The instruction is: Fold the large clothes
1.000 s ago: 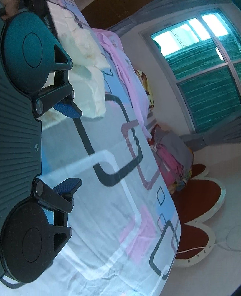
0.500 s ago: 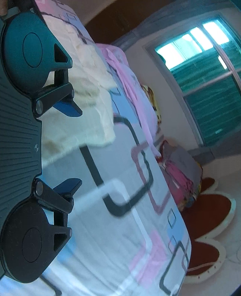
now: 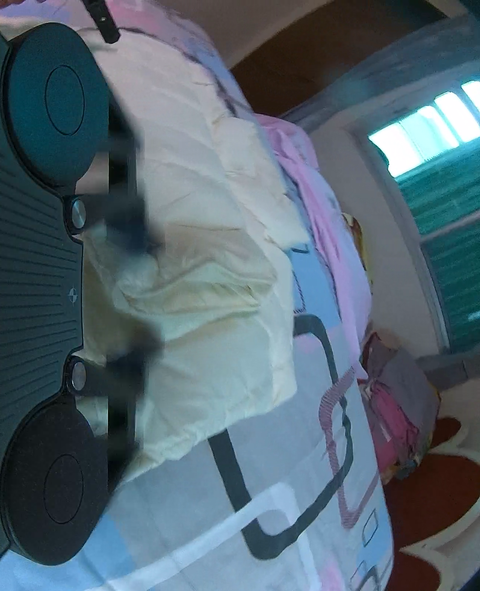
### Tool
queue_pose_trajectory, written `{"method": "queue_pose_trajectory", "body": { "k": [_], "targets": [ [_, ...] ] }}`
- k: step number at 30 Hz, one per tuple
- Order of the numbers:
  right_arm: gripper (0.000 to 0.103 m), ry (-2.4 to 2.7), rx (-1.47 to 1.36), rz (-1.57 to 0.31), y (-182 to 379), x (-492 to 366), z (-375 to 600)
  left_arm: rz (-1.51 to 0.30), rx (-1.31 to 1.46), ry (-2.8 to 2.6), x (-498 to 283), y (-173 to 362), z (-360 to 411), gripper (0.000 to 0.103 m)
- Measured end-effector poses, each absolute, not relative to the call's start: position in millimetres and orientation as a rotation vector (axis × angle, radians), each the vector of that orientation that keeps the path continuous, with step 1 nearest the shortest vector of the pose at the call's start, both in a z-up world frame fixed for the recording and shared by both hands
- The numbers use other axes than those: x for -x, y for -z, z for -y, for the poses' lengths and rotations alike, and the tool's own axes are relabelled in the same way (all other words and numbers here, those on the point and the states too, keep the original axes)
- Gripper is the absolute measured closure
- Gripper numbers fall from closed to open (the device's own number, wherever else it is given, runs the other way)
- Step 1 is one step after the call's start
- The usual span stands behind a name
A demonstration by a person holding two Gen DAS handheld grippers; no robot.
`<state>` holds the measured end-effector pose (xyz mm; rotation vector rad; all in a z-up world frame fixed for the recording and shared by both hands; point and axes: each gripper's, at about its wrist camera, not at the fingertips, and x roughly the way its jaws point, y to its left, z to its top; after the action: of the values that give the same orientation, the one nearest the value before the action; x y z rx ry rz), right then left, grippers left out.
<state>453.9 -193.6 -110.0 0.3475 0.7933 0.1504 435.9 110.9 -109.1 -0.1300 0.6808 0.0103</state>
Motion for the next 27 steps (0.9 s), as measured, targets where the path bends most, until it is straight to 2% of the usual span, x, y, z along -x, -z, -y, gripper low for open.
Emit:
{"method": "queue_pose_trajectory", "body": {
  "k": [1,6,12,16,19,24,27],
  "targets": [
    [0.092,-0.151,-0.339,-0.777,107,-452,194,-0.685,0.129,-0.012,-437,112,-113,0.049],
    [0.092,-0.104,-0.261,-0.731,95,-443,201,-0.689,0.147,0.017,-446,121,-115,0.049],
    [0.092,-0.093,-0.188,-0.802,117,-458,192,-0.724,0.132,0.028,-455,138,-117,0.046],
    [0.092,-0.072,-0.175,-0.762,107,-446,194,-0.671,0.112,0.054,-438,127,-123,0.048],
    [0.092,-0.087,-0.177,-0.779,111,-447,196,-0.698,0.05,0.046,-429,133,-124,0.048],
    [0.092,-0.115,-0.196,-0.74,94,-445,189,-0.657,0.111,0.013,-424,131,-137,0.048],
    [0.092,-0.135,-0.152,-0.786,99,-451,176,-0.704,0.108,-0.024,-436,136,-144,0.047]
  ]
}}
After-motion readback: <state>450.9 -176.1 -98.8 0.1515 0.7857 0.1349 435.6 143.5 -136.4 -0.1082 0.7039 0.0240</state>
